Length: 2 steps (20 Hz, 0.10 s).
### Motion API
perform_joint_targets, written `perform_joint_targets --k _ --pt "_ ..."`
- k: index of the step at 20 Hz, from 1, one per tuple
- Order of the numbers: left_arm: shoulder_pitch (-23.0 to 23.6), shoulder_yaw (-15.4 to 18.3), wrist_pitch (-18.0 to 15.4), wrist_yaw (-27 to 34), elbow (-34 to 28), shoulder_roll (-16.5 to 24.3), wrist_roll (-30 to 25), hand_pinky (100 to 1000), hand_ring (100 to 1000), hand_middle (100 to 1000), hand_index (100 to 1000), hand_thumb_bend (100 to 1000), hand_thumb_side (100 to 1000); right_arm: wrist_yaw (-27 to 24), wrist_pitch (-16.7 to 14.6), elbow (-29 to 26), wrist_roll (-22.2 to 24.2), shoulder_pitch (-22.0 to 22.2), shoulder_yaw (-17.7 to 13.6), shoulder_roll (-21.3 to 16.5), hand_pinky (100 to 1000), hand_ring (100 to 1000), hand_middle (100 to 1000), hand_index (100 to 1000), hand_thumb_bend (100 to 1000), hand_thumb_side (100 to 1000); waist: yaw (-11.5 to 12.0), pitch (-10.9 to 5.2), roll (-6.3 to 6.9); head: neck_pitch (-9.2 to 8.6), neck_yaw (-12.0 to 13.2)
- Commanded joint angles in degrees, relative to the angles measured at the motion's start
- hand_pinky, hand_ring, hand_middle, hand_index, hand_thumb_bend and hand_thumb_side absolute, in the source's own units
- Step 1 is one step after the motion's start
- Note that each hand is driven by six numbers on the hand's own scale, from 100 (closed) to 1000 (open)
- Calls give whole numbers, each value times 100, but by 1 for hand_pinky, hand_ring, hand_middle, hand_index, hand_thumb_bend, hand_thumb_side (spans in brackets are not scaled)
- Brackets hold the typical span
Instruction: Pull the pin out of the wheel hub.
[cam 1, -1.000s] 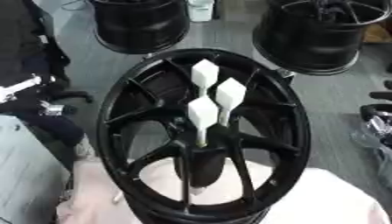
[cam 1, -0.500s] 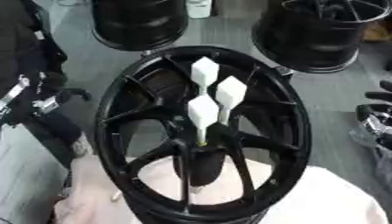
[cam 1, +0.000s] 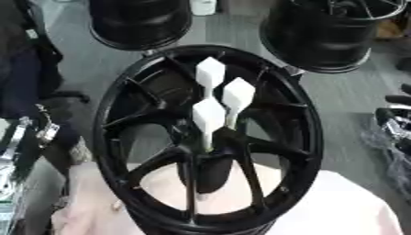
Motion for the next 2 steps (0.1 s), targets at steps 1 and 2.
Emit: perform_joint_targets --k 1,2 --pt "-24 -47 291 113 -342 -4 -8 657 695 701 799 575 709 -7 -3 -143 -45 -48 -78 -74 665 745 781 946 286 302 -8 -50 9 3 2" --pt "-22 -52 353 105 -395 -13 -30 657 695 701 799 574 706 -5 -3 -145 -48 -47 -81 -76 665 745 781 946 286 302 -7 -49 9 2 0"
